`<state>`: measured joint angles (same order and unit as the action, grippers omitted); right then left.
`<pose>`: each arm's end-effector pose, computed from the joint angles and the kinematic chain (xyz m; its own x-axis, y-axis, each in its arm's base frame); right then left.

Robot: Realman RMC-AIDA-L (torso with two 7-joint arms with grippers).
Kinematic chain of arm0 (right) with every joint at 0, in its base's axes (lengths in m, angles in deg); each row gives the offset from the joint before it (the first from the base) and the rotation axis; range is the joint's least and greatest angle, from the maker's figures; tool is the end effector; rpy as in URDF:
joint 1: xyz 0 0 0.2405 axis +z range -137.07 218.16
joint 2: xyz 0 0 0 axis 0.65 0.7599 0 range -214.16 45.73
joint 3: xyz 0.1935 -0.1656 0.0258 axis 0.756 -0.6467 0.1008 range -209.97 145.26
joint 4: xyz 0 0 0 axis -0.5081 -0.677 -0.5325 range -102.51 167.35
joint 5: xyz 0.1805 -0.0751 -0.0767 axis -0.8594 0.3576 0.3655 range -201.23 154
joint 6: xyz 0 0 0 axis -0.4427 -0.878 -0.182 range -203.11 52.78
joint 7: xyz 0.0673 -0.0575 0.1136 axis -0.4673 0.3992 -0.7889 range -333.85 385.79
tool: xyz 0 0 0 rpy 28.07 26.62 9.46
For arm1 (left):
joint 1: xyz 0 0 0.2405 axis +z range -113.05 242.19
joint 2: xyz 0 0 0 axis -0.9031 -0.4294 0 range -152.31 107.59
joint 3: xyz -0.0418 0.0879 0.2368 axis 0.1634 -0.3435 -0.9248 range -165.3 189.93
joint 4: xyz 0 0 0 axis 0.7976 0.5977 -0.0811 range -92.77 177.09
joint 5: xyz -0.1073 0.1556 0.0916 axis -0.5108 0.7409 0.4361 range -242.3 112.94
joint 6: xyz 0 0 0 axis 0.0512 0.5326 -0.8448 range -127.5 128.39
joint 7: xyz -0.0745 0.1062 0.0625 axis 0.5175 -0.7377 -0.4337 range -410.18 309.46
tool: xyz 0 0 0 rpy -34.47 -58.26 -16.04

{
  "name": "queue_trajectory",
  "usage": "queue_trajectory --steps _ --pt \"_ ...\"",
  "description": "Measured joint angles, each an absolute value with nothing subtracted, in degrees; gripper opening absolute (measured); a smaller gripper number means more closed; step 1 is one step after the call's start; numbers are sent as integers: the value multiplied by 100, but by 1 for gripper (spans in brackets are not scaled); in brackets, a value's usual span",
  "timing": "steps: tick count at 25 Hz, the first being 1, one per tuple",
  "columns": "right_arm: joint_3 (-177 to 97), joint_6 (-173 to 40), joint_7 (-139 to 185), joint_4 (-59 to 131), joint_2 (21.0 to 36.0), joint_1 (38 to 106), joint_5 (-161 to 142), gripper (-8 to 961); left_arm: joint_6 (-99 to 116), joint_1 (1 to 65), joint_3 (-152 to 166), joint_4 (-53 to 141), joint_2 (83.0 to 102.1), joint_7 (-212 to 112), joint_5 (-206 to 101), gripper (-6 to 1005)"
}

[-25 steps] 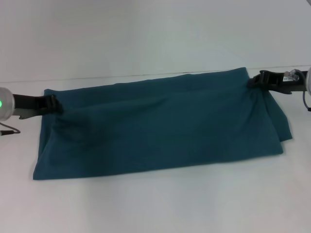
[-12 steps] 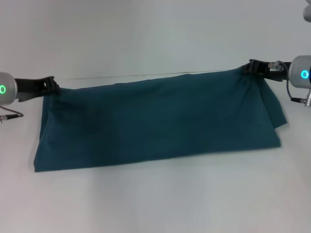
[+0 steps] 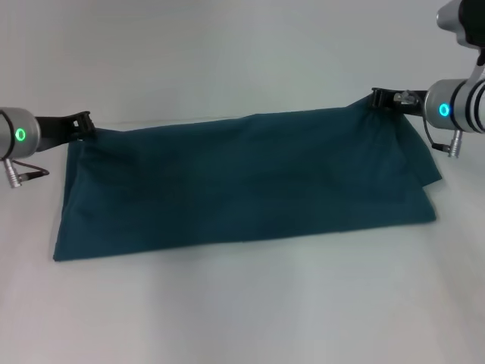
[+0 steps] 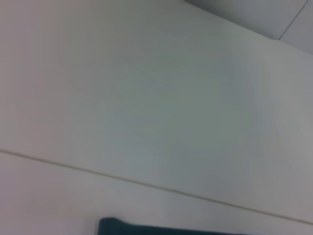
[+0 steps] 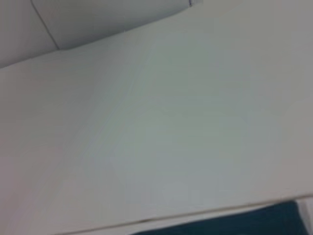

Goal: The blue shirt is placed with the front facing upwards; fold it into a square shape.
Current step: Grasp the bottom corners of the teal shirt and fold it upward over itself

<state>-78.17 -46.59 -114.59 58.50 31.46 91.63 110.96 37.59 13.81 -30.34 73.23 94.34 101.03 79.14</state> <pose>0.2534 0.4876 0.0234 0.3827 -0.6221 -0.6830 -0.8900 -0.0500 -0.4532 -0.2493 0.4801 0.0238 0.2861 0.6896 0.6653 0.9228 -0.0112 -0.3852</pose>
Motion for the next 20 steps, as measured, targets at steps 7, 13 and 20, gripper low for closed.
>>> queue_trajectory --steps 7,13,20 --pt "-7963 -4980 -11458 5825 3171 9220 11095 55 3541 1333 -3040 7299 9473 10103 7909 105" --pt "-8025 -4967 -11460 5800 3148 9247 11100 55 3515 1321 -3040 7245 9480 10102 7905 107" --pt "-8114 -5002 -11466 5612 3101 9310 11104 55 3477 1357 -3030 7193 9509 10093 7905 109"
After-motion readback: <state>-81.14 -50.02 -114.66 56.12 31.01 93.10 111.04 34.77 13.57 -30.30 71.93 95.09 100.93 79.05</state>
